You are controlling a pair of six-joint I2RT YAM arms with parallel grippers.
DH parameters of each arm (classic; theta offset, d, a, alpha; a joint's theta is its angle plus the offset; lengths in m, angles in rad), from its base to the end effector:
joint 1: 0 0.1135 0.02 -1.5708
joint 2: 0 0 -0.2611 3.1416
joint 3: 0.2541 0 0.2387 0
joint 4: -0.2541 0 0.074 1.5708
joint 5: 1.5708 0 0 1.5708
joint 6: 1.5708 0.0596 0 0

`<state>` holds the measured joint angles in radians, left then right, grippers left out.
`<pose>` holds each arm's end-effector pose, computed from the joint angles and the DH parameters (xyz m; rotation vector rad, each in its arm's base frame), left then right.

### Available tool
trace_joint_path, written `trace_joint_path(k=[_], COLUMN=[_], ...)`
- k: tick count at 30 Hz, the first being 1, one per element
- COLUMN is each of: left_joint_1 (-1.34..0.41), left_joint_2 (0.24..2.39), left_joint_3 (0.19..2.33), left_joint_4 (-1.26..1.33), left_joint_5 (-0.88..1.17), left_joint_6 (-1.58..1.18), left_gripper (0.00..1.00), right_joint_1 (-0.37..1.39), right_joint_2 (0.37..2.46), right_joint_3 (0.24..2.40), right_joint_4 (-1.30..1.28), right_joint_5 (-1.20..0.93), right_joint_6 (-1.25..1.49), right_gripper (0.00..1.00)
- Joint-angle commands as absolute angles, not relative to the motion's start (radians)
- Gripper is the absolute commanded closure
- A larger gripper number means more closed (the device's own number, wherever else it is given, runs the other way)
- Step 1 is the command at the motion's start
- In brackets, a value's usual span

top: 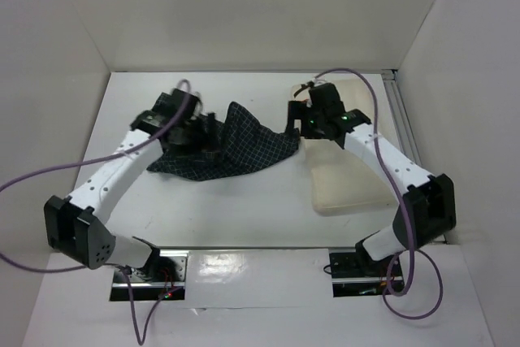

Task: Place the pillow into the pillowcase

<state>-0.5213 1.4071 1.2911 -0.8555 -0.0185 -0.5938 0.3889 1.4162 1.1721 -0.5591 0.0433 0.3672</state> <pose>0.2514 -0.1431 0.2937 -0.1014 2.5924 -0.4037 0.2890 0.1156 0.2778 -0.0050 2.3952 0.3088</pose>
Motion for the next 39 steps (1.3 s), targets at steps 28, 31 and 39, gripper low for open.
trace_joint_path(k=[28,31,39], left_joint_1=[0.305,0.305,0.36], left_joint_2=[1.701,1.755,1.783], left_joint_3=[1.261,1.482,1.813], left_joint_4=[-0.538,-0.601,-0.699], left_joint_5=[0.357,0.387,0.422], left_joint_6=[-0.655,-0.62,-0.601], left_gripper=[1.0,1.0,1.0], right_joint_1=[0.634,0.588,0.503], right_joint_2=[2.321,2.263,1.832], right_joint_3=[2.206,2.281,1.926], right_joint_4=[-0.449,-0.459,-0.243], right_joint_5=[-0.064,-0.051,-0.153], right_joint_6=[0.318,0.318,0.284], right_gripper=[1.0,1.0,1.0])
